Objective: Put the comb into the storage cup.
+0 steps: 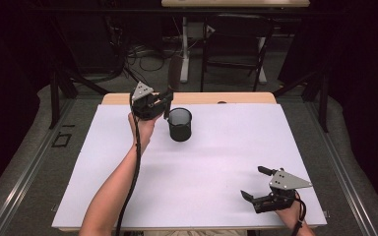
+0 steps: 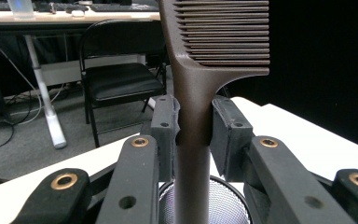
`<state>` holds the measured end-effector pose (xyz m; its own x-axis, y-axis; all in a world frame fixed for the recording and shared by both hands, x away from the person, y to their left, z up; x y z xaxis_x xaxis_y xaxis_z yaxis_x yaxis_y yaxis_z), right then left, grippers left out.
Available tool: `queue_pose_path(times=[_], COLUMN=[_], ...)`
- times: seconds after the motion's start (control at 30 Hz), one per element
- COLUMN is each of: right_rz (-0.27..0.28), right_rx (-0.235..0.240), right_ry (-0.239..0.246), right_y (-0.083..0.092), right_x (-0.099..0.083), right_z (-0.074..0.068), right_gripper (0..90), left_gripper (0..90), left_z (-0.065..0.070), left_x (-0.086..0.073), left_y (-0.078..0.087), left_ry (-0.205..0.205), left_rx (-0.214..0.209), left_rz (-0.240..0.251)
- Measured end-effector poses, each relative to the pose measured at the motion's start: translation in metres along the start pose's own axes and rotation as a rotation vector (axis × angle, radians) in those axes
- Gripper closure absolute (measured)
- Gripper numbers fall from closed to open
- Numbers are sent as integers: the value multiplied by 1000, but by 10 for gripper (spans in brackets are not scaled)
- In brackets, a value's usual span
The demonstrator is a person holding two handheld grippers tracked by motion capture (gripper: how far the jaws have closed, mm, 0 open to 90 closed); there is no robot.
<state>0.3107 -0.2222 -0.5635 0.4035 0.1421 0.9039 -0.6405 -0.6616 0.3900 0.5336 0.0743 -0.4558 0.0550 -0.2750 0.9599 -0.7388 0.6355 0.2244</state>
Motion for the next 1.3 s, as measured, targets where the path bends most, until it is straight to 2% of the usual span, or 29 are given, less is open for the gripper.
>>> queue_pose_path(times=[0.27,0.37,0.67,0.9,1.3], right_rz=[2,-2,-1,-8,-8], right_rx=[-1,-3,-1,3,1], right_ry=[-1,5,3,5,6], right_y=[1,0,0,-1,0], right_x=[0,0,0,-1,-1], right_z=[-1,0,0,-1,0], right_gripper=[2,2,2,2,2], left_gripper=[724,724,724,724,724], left_z=[2,3,6,8,12], left_x=[1,2,1,1,-4], left_y=[-3,-5,-12,-15,-22], left_ry=[8,8,17,34,7], left_rx=[-11,-13,-6,-10,-32], left_rz=[6,23,36,75,45])
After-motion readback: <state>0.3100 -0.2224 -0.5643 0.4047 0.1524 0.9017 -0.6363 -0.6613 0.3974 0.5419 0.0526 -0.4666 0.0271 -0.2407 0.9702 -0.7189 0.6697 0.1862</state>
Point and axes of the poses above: each handheld gripper's, and its own axes: y roughly backward along the jaws, x roughly out of its top, z roughly to its right, the point moved 8 cm from there along -y, roughly forward along the jaws, and after that the axes turned 14 degrees about -y, right-handed, at the moved point
